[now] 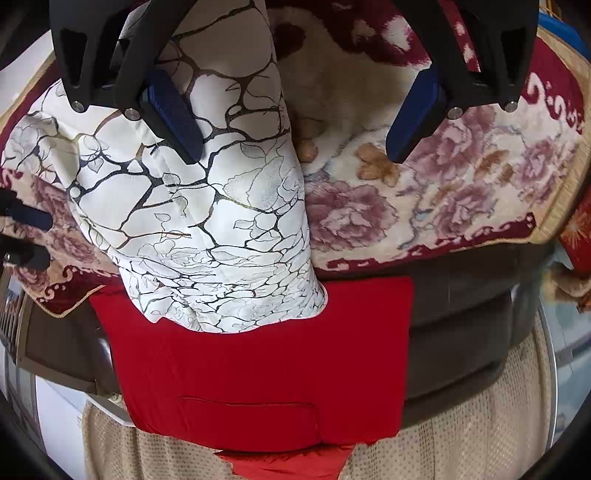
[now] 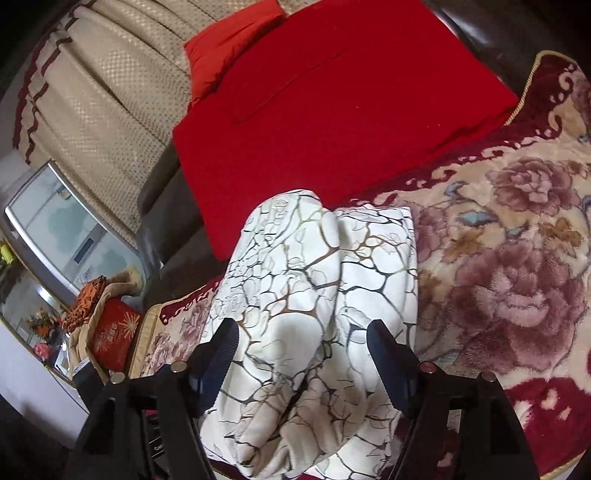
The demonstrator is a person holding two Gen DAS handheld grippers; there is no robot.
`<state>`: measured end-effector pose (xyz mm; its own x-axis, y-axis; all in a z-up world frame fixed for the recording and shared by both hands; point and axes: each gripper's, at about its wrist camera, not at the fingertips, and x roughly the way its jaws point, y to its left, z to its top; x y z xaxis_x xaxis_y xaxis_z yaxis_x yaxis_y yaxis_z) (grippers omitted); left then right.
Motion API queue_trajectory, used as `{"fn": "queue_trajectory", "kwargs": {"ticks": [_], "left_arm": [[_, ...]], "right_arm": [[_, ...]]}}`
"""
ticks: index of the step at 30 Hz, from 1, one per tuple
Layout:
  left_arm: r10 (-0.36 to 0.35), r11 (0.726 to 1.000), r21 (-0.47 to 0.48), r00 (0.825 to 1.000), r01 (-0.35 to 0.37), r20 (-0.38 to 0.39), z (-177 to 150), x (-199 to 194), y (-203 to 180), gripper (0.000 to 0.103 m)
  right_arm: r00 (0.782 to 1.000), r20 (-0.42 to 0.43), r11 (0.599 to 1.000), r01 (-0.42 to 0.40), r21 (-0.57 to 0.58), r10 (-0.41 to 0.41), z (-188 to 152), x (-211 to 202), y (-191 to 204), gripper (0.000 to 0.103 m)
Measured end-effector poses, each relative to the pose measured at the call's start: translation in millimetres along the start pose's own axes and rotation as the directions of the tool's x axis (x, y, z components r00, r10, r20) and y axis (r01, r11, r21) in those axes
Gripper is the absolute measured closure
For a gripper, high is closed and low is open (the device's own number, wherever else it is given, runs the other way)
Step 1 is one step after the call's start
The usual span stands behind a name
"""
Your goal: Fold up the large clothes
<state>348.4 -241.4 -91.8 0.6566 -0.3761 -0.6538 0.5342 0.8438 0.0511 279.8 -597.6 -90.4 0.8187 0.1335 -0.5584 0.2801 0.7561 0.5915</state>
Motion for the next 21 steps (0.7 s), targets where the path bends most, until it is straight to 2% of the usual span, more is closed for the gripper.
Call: {"fn": "queue_trajectory", "kwargs": {"ticks": [3,6,8,9,12,14,15,18,19,20,21], "left_arm": [[-0.085,0.994,-0.071,0.996,0.082,-0.034,4,5,11,0.004],[-0.212,0.966,-0.164,0.975,0.2,-0.061,8,12,26,0.004],[-0.261,0.95,-0.197,0.963,0.243,-0.071,10,16,31,0.004],[-0.29,0.94,-0.212,0.954,0.269,-0.076,11,19,33,0.004],[-0.394,0.901,-0.242,0.911,0.359,-0.117,14,30,35,0.004],[-0.423,0.887,-0.262,0.897,0.38,-0.132,15,36,37,0.004],[-0.449,0.872,-0.281,0.883,0.401,-0.136,15,39,40,0.004],[-0.564,0.804,-0.335,0.808,0.491,-0.169,17,54,45,0.004],[-0.589,0.787,-0.344,0.788,0.512,-0.177,18,62,46,0.004],[-0.602,0.778,-0.352,0.778,0.521,-0.181,19,66,47,0.004],[-0.629,0.757,-0.37,0.753,0.538,-0.193,19,74,49,0.004]], "right_arm": [[1.0,-0.008,0.999,-0.01,0.037,0.011,2,0,-10,0.028],[1.0,-0.009,0.996,-0.026,0.091,0.026,5,0,-24,0.028],[0.999,-0.016,0.991,-0.043,0.131,0.045,8,1,-35,0.028],[0.998,-0.02,0.988,-0.05,0.147,0.054,9,2,-39,0.028],[0.993,-0.055,0.97,-0.092,0.226,0.107,12,12,-58,0.028],[0.985,-0.083,0.95,-0.122,0.287,0.152,14,23,-71,0.028],[0.982,-0.094,0.942,-0.129,0.308,0.165,14,28,-77,0.027],[0.971,-0.129,0.925,-0.144,0.352,0.201,20,46,-88,0.028],[0.972,-0.134,0.926,-0.137,0.353,0.195,22,49,-90,0.028],[0.973,-0.135,0.926,-0.13,0.353,0.188,23,50,-92,0.027],[0.972,-0.136,0.924,-0.133,0.357,0.193,24,53,-93,0.027]]}}
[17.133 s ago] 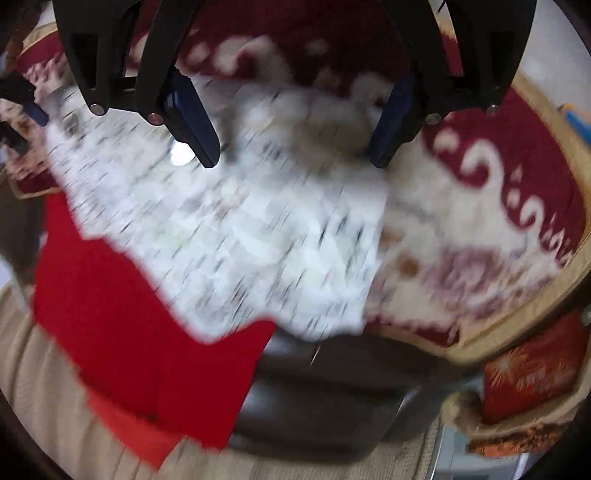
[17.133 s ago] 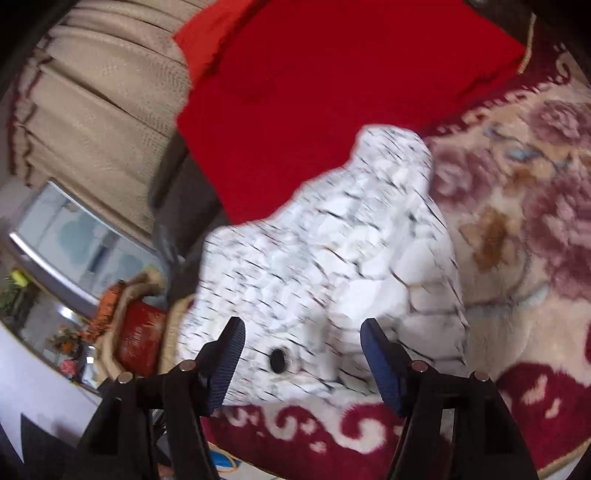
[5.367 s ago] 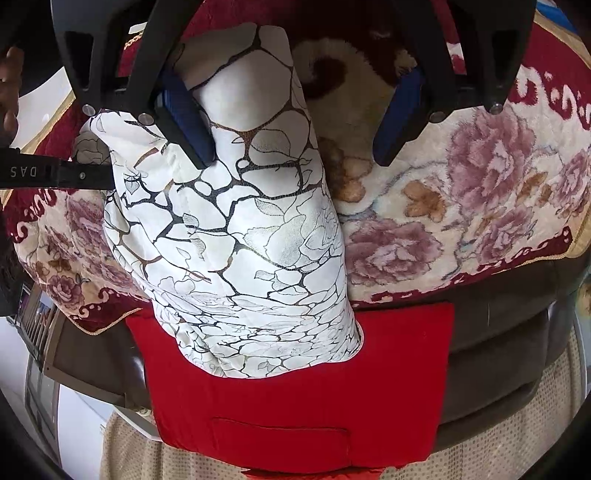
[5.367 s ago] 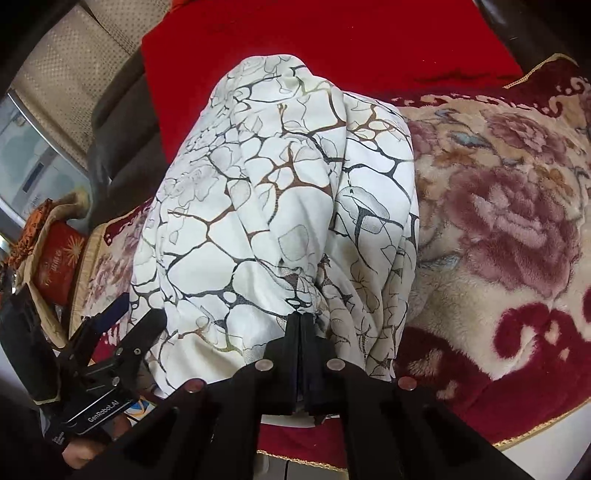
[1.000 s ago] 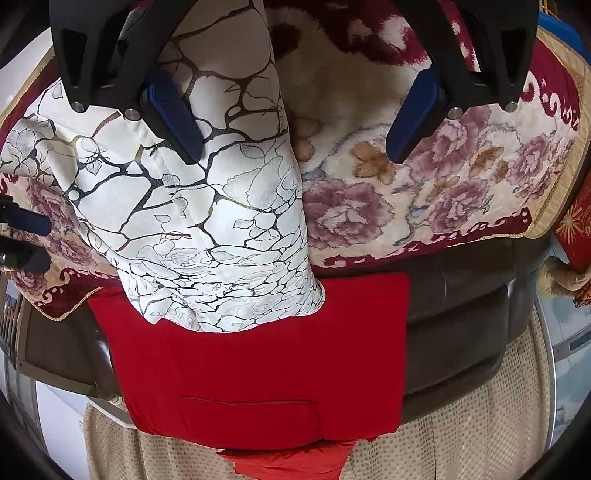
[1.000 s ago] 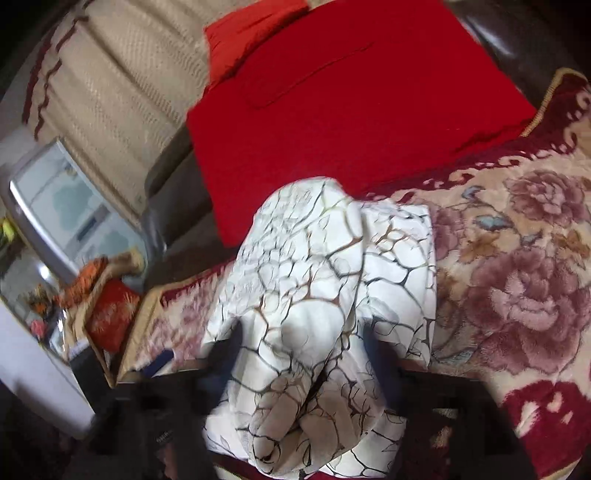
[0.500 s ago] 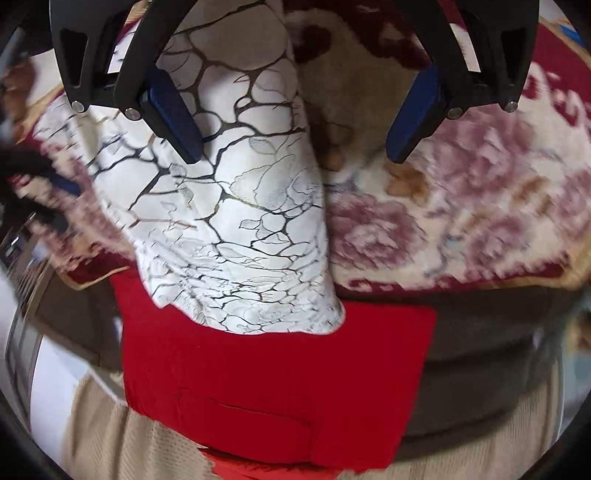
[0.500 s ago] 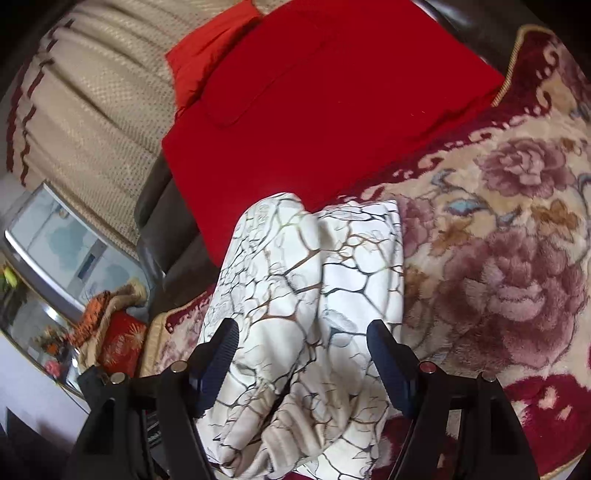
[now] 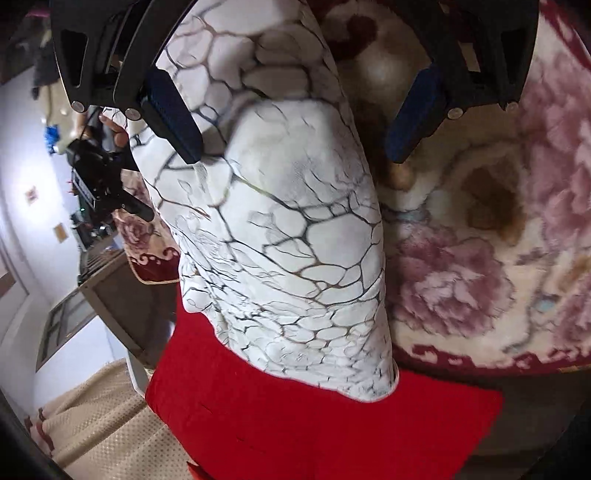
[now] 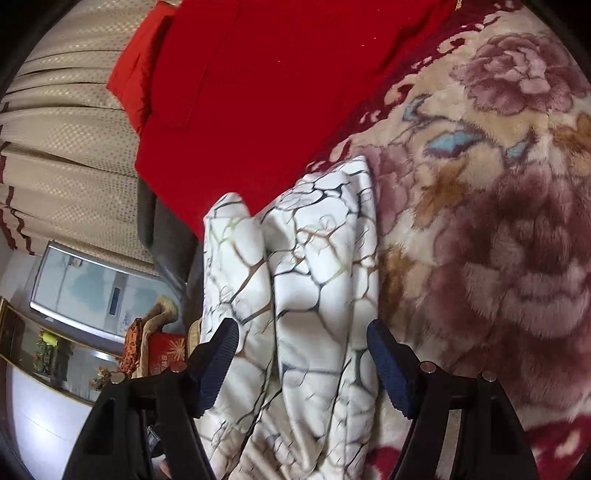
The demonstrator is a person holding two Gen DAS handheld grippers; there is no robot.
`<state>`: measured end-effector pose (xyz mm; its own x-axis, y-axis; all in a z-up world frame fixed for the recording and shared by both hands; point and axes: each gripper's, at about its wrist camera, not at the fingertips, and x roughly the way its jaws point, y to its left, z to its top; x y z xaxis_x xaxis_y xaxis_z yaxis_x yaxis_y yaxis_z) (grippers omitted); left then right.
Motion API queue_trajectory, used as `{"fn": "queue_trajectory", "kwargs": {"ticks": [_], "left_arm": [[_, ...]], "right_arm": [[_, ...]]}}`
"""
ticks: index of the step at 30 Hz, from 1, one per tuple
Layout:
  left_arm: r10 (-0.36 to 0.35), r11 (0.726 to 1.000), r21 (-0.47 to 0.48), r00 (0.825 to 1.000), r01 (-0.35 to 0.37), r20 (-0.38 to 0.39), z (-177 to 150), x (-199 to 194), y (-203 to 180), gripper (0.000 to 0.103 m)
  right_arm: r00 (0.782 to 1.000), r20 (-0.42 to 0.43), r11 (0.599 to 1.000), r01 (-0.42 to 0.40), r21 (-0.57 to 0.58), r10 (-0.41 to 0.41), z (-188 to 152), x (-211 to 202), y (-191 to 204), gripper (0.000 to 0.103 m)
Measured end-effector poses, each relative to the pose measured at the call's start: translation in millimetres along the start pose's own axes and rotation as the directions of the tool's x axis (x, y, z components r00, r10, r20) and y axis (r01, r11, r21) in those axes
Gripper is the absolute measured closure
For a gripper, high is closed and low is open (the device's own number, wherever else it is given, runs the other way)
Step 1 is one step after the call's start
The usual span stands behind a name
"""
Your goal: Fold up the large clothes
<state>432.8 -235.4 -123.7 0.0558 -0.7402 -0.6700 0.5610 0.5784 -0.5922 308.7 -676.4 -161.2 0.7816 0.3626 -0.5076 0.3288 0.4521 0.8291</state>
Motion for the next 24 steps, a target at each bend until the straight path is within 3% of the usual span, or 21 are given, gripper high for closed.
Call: {"fn": "queue_trajectory", "kwargs": {"ticks": [4,6,8,12,14,17,22,24], "left_arm": [[-0.1,0.994,-0.048,0.993,0.097,-0.068,5,15,9,0.004],[-0.105,0.994,-0.052,0.992,0.101,-0.075,6,19,7,0.004],[-0.073,0.997,-0.027,0.995,0.071,-0.069,7,21,-2,0.004],[0.035,0.998,0.054,0.997,-0.031,-0.076,6,29,-27,0.003],[0.056,0.996,0.076,0.996,-0.051,-0.075,6,33,-35,0.002],[0.006,0.999,0.047,0.997,-0.002,-0.078,8,36,-30,0.002],[-0.097,0.994,-0.066,0.991,0.091,-0.096,6,45,-11,0.003],[-0.093,0.994,-0.063,0.992,0.088,-0.081,4,45,-15,0.008]], "right_arm": [[0.999,-0.031,1.0,-0.01,0.004,0.01,7,9,-5,0.024],[0.999,-0.053,1.0,-0.012,0.008,0.012,10,17,-8,0.023],[0.996,-0.088,0.999,-0.028,0.025,0.03,10,27,-10,0.023],[0.991,-0.109,0.996,-0.087,-0.027,0.084,11,40,2,0.01],[0.987,-0.118,0.992,-0.117,-0.048,0.11,10,45,7,0.006],[0.987,-0.131,0.992,-0.104,-0.067,0.094,8,59,10,0.003],[0.995,-0.08,0.995,-0.065,-0.077,0.059,11,70,14,0.003],[0.998,-0.063,0.992,-0.03,-0.119,0.023,8,71,21,0.006]]}}
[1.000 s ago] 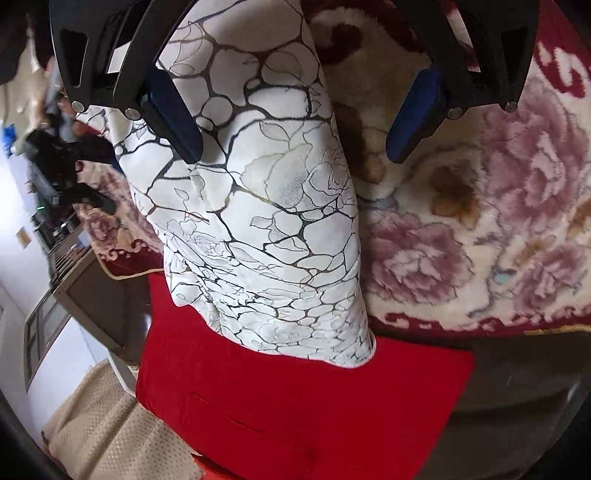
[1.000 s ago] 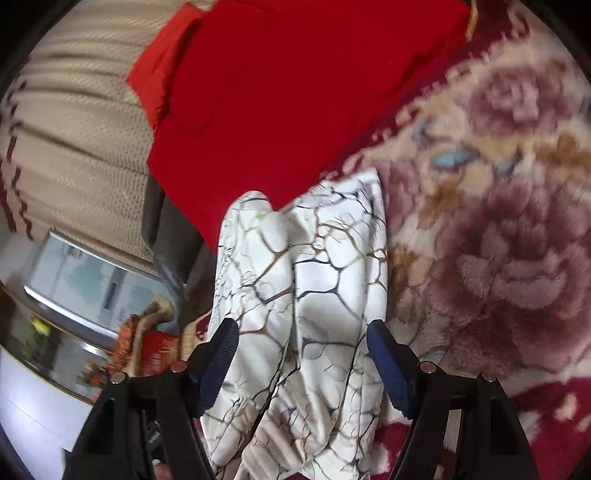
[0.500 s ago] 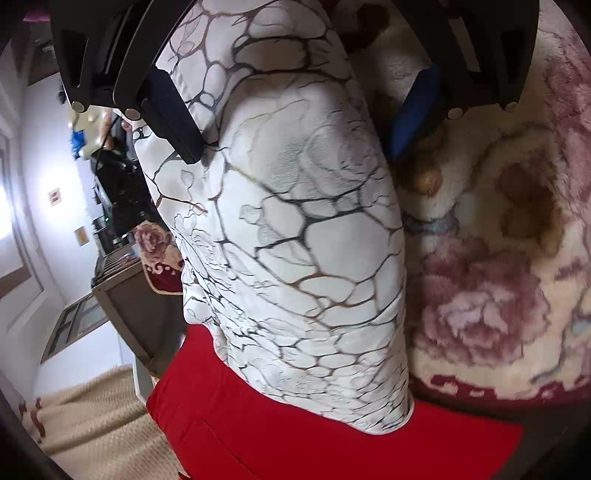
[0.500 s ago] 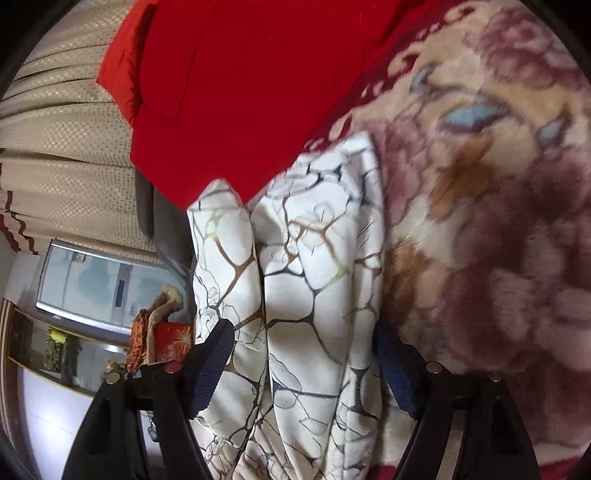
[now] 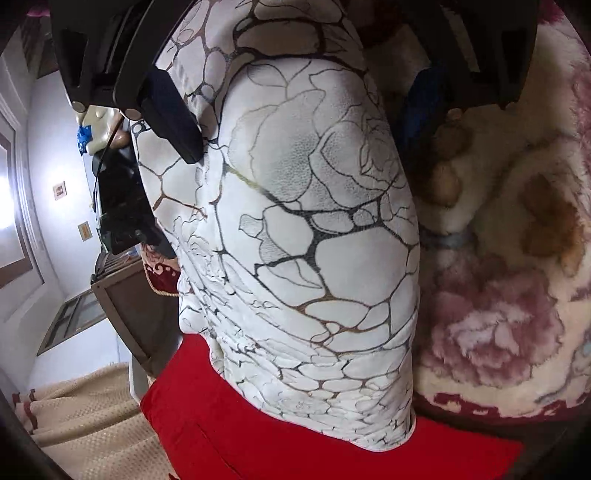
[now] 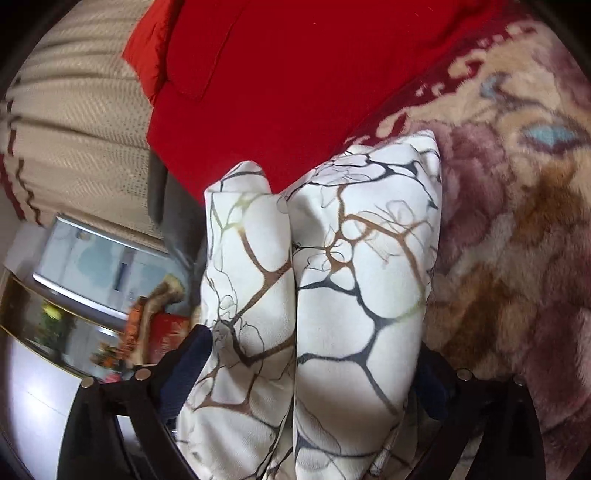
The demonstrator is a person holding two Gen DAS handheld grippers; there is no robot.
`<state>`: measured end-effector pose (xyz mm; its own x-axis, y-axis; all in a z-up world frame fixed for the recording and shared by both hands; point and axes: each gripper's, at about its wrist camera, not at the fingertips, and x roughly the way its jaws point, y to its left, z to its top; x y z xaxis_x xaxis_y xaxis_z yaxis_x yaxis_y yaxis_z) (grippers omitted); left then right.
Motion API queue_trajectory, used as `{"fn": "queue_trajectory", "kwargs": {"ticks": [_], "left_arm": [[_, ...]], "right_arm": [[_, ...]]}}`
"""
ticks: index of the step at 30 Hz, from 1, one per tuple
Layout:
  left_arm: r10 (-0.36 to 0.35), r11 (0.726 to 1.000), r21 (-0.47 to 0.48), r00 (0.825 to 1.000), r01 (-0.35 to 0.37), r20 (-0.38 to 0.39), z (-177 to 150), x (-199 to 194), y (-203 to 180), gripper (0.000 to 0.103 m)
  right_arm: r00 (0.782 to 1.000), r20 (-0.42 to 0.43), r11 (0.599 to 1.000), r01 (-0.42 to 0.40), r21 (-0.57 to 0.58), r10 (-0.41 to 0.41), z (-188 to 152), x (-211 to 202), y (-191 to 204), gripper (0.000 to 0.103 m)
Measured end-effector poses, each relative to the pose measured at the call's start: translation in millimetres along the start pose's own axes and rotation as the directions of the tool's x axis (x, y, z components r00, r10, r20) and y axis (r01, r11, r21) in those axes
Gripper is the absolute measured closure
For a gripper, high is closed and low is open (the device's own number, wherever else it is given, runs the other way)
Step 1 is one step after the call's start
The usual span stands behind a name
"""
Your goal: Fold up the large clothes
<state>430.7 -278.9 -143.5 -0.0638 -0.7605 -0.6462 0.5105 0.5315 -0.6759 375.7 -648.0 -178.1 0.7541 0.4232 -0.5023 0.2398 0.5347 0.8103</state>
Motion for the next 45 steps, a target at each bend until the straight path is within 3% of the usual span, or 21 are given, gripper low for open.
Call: {"fn": "queue_trajectory", "kwargs": {"ticks": [2,4,7,10,16,21,27,30,34,39,41,44,45], "left_arm": [[0.01,1.0,0.011,1.0,-0.01,0.018,-2,-3,-5,0.009],[0.014,1.0,0.012,0.999,-0.014,0.032,-3,-3,-9,0.011],[0.03,0.999,0.028,0.998,-0.032,0.054,-2,-3,-21,0.014],[0.036,0.998,0.04,0.997,-0.039,0.073,4,-4,-28,0.016],[0.059,0.996,0.061,0.988,-0.069,0.142,8,-27,-38,0.019],[0.105,0.988,0.089,0.971,-0.127,0.216,5,-60,-46,0.019],[0.18,0.969,0.105,0.93,-0.224,0.32,-6,-107,-52,0.019],[0.227,0.951,0.115,0.898,-0.288,0.377,-14,-132,-57,0.019],[0.307,0.923,0.102,0.872,-0.37,0.382,-23,-145,-47,0.019],[0.413,0.907,-0.023,0.88,-0.42,0.236,-20,-115,12,0.019],[0.416,0.908,-0.042,0.888,-0.416,0.198,-24,-111,31,0.018],[0.4,0.916,-0.06,0.893,-0.397,0.205,-26,-116,38,0.017],[0.404,0.915,-0.066,0.891,-0.399,0.207,-26,-118,37,0.017]], "right_arm": [[0.998,0.019,0.997,0.052,-0.05,-0.052,-4,2,10,0.018],[0.998,0.024,0.995,0.056,-0.081,-0.054,-7,0,17,0.048],[0.997,0.041,0.988,0.075,-0.139,-0.069,-10,-4,33,0.06],[0.993,0.074,0.98,0.1,-0.171,-0.088,-14,-5,48,0.064],[0.992,0.111,0.975,0.078,-0.21,-0.055,-24,-14,65,0.067],[0.991,0.133,0.963,0.042,-0.265,-0.006,-34,-9,95,0.068],[0.983,0.152,0.941,-0.046,-0.335,0.102,-52,0,138,0.069],[0.979,0.15,0.919,-0.069,-0.388,0.137,-69,7,164,0.07],[0.984,0.097,0.906,-0.094,-0.412,0.147,-84,24,182,0.071],[0.999,-0.044,0.95,-0.035,-0.309,0.023,-95,89,157,0.071],[0.994,-0.107,0.966,0.002,-0.257,-0.03,-99,113,139,0.071],[0.99,-0.133,0.982,0.015,-0.188,-0.041,-96,122,124,0.054],[0.991,-0.128,0.986,0.02,-0.168,-0.042,-96,118,123,0.042]]}}
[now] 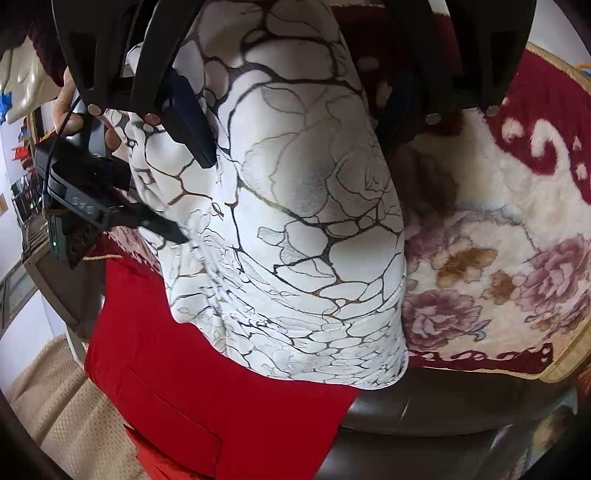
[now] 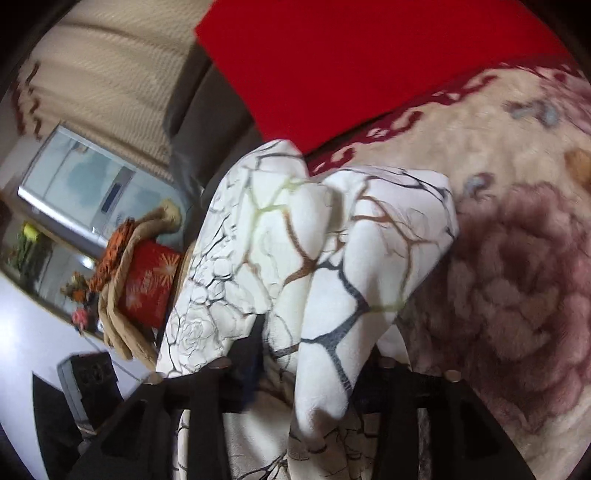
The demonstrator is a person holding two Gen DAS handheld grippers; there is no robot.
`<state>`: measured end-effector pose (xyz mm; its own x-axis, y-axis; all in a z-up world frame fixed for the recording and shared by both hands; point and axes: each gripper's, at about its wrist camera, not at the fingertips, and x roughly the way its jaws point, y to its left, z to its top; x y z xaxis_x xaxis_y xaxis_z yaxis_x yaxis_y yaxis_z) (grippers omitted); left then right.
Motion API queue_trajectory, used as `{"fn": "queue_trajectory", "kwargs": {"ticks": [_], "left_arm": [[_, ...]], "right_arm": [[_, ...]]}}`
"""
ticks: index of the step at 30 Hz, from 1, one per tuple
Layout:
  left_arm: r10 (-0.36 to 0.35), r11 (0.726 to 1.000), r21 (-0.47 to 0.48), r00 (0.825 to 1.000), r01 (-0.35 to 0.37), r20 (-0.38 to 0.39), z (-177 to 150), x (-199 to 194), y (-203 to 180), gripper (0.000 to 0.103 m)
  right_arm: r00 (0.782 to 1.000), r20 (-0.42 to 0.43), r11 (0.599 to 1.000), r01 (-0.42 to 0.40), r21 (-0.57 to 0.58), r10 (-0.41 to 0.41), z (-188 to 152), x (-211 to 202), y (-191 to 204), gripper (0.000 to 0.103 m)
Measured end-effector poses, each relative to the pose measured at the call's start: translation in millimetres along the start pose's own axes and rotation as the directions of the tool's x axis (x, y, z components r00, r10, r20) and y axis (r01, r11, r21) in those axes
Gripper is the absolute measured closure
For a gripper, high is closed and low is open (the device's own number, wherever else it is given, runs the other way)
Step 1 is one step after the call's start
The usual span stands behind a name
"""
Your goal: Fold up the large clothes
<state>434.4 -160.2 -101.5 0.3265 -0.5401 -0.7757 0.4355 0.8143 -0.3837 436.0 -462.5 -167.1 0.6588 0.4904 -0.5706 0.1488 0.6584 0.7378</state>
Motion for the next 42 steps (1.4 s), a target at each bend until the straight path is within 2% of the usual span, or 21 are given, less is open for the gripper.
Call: {"fn": "queue_trajectory", "kwargs": {"ticks": [3,5,8,9,11,12,13,15,17,19,21,24,26,29,30,31,32,33,35,39,42], "left_arm": [[0.029,0.999,-0.014,1.0,-0.029,0.011,-11,-12,7,0.017],[0.066,0.998,0.002,0.996,-0.066,0.062,-19,-32,1,0.018],[0.089,0.995,0.028,0.982,-0.095,0.165,-32,-67,-11,0.018],[0.091,0.995,0.031,0.978,-0.099,0.188,-37,-76,-14,0.018],[0.121,0.991,0.032,0.973,-0.13,0.195,-41,-82,-17,0.018],[0.147,0.987,0.031,0.971,-0.156,0.187,-44,-79,-16,0.018],[0.184,0.981,0.026,0.97,-0.19,0.158,-46,-71,-15,0.018],[0.243,0.97,0.005,0.968,-0.244,0.067,-50,-44,-6,0.017],[0.214,0.976,-0.047,0.976,-0.212,0.033,-55,-29,5,0.015],[0.231,0.971,-0.059,0.973,-0.23,-0.002,-56,-25,6,0.014],[0.26,0.965,-0.048,0.966,-0.259,0.011,-56,-31,0,0.014],[0.303,0.952,-0.048,0.952,-0.301,0.044,-57,-52,-12,0.014],[0.352,0.936,-0.032,0.931,-0.351,0.101,-58,-77,-25,0.014],[0.407,0.91,-0.021,0.886,-0.413,0.22,-61,-123,-52,0.014],[0.425,0.901,-0.022,0.868,-0.434,0.256,-62,-137,-61,0.014],[0.444,0.889,-0.022,0.849,-0.457,0.287,-64,-151,-69,0.014],[0.467,0.874,-0.021,0.827,-0.485,0.314,-66,-165,-78,0.012],[0.483,0.862,-0.023,0.808,-0.506,0.337,-69,-175,-86,0.009],[0.526,0.828,-0.044,0.748,-0.559,0.406,-76,-200,-103,0.004],[0.563,0.788,-0.063,0.674,-0.613,0.479,-89,-239,-129,0.003],[0.615,0.734,-0.091,0.602,-0.673,0.51,-101,-262,-148,0.003]], "right_arm": [[1.0,0.016,1.0,0.002,0.023,-0.002,-3,-18,-3,0.04],[0.997,0.062,0.999,0.039,-0.003,-0.039,-7,-40,2,0.04],[0.976,0.198,0.985,0.12,-0.121,-0.094,-14,-81,32,0.04],[0.969,0.233,0.98,0.123,-0.159,-0.084,-18,-91,42,0.04],[0.961,0.273,0.965,0.107,-0.238,-0.039,-29,-107,62,0.05],[0.964,0.265,0.959,0.098,-0.266,-0.025,-34,-109,70,0.066],[0.969,0.246,0.956,0.096,-0.277,-0.026,-36,-106,75,0.069],[0.983,0.177,0.955,0.092,-0.282,-0.043,-45,-87,78,0.069],[0.991,0.072,0.958,0.128,-0.256,-0.114,-51,-56,67,0.069],[0.978,-0.023,0.955,0.196,-0.223,-0.207,-57,-25,48,0.068],[0.972,-0.012,0.945,0.225,-0.238,-0.234,-61,-23,47,0.068],[0.978,0.014,0.952,0.204,-0.227,-0.206,-61,-46,64,0.066],[0.977,0.056,0.944,0.213,-0.251,-0.205,-65,-73,81,0.065],[0.967,0.135,0.912,0.248,-0.328,-0.214,-77,-114,110,0.065],[0.963,0.165,0.899,0.261,-0.352,-0.215,-83,-129,122,0.054],[0.958,0.197,0.89,0.27,-0.368,-0.209,-88,-144,134,0.03],[0.951,0.245,0.884,0.272,-0.38,-0.187,-94,-165,145,0.024],[0.943,0.293,0.882,0.269,-0.388,-0.159,-98,-185,154,0.023],[0.929,0.348,0.864,0.277,-0.42,-0.129,-110,-212,176,0.023],[0.897,0.417,0.836,0.337,-0.433,-0.146,-130,-257,206,0.023],[0.891,0.425,0.846,0.345,-0.407,-0.159,-143,-286,218,0.023]]}}
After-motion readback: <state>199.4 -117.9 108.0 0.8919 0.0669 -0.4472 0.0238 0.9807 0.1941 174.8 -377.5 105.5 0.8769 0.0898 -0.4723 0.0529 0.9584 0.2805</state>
